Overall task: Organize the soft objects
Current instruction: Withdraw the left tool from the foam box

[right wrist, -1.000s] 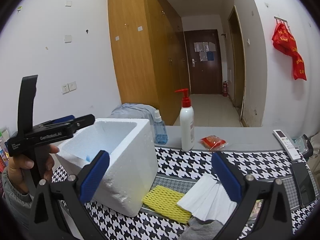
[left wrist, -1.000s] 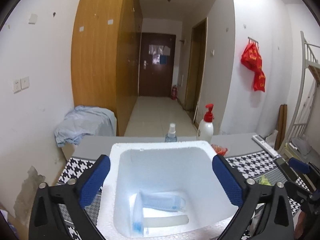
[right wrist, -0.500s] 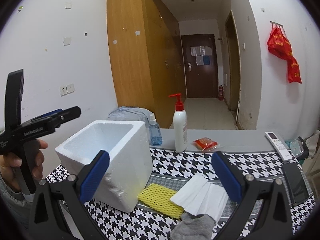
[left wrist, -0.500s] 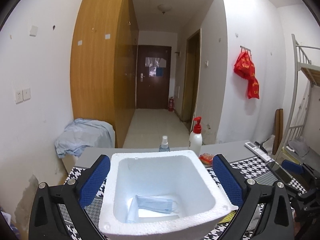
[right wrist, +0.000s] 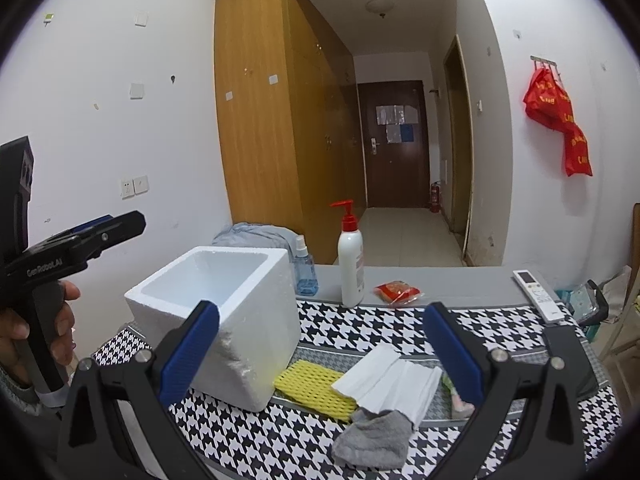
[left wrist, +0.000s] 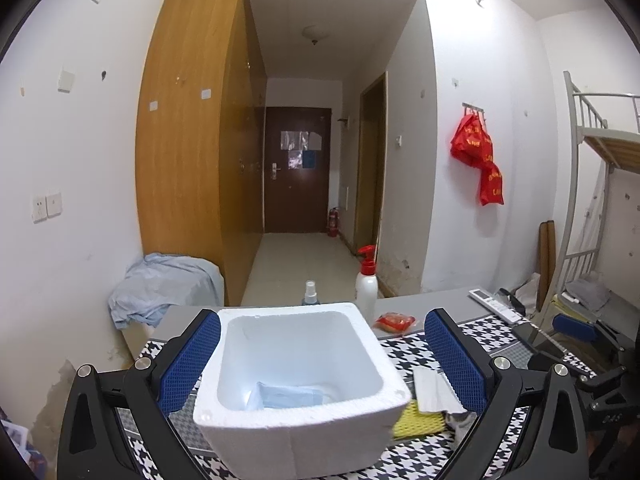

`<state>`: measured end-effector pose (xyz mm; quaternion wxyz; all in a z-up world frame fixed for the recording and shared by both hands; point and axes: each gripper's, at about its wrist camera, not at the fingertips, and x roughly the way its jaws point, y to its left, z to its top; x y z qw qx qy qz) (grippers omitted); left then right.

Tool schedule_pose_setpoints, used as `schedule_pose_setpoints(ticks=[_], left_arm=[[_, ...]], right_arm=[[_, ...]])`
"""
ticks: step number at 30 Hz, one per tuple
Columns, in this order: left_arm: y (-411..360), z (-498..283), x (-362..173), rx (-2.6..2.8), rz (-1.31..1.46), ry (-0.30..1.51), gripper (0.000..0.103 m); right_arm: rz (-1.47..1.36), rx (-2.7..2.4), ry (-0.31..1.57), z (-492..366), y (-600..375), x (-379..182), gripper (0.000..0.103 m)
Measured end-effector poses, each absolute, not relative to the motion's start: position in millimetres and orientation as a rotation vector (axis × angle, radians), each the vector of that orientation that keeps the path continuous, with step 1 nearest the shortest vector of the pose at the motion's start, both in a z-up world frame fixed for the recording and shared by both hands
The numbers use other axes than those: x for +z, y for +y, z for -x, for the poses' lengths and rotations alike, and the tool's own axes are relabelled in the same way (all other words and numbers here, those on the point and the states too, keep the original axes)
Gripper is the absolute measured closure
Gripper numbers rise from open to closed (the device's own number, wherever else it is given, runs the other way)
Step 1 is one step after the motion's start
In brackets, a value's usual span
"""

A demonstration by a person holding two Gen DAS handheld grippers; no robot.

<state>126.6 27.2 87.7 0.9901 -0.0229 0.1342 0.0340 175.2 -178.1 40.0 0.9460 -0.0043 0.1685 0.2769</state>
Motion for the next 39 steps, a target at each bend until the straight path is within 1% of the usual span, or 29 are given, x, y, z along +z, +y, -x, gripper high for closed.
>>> schedule_pose_setpoints(ticks=[14, 28, 39], left_arm=[[6.6, -99.1, 87.3, 0.048, 0.008, 0.226, 0.001], [-5.9, -79.3, 68.0, -0.001, 0.037, 0.192, 0.001], [-9.3, -78.8, 49.8, 0.003, 0.048, 0.192, 0.001]], right_arm=[[0.026, 0.545, 0.290, -146.1, -195.7, 41.6, 0.000], [0.047, 0.534, 0.277, -131.5, -206.1, 32.3, 0.000], [0.041, 0.549, 0.290, -128.5, -207.9, 22.6, 0.000]])
